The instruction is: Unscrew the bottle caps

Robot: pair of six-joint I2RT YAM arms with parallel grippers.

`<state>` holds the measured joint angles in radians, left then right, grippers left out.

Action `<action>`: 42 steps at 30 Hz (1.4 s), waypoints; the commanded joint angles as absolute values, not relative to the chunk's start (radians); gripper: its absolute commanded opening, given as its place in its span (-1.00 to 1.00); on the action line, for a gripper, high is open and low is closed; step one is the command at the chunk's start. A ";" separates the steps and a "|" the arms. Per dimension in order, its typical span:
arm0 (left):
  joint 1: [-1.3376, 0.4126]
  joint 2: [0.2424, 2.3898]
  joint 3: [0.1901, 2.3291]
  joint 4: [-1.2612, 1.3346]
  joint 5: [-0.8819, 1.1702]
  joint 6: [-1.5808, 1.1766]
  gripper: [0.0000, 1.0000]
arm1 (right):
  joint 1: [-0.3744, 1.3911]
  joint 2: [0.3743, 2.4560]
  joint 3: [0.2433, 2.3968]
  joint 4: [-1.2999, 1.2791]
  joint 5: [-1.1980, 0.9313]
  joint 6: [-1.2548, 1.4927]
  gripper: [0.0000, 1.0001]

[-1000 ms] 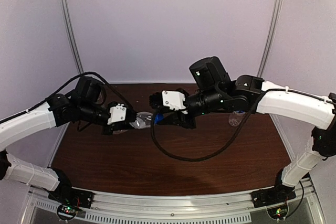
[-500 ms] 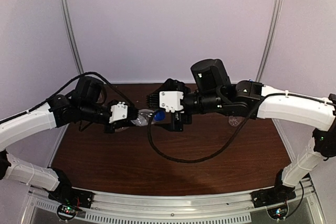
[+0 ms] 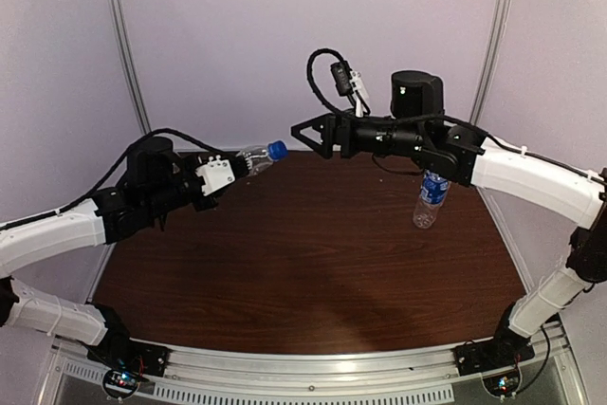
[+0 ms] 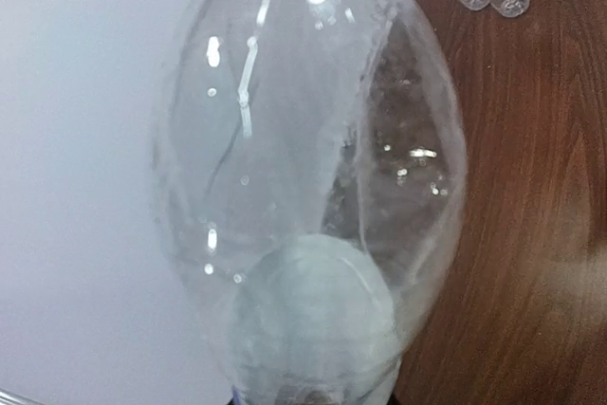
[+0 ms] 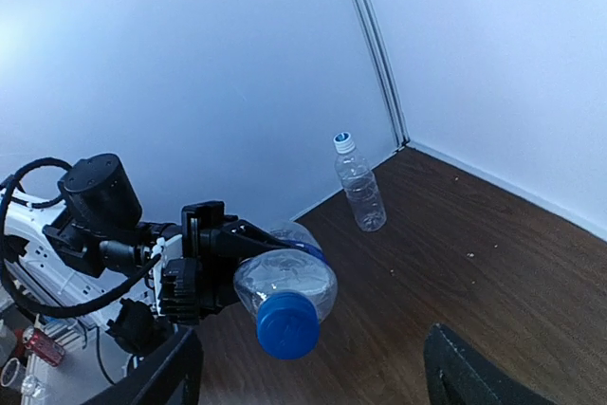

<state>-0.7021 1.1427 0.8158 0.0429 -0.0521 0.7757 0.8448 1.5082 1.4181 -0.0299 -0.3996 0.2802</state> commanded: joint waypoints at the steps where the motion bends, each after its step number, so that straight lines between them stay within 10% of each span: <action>1: -0.704 1.131 0.789 0.216 -0.132 0.844 -0.76 | 0.867 1.586 1.469 -0.021 -0.453 0.533 0.61; 9: -0.704 1.131 0.792 0.208 -0.118 0.853 -0.74 | 0.908 1.669 1.583 -0.123 -0.423 0.466 0.52; 25: -0.704 1.129 0.788 0.195 -0.092 0.857 -0.74 | 0.908 1.692 1.619 -0.188 -0.467 0.371 -0.98; 32: -0.704 1.124 0.856 -0.275 0.313 0.844 -0.75 | 0.960 1.538 1.525 -0.379 -0.593 -0.298 -1.00; 42: -0.704 1.141 0.903 -0.471 0.452 0.874 -0.85 | 1.133 1.496 1.450 -0.486 -0.242 -1.016 -1.00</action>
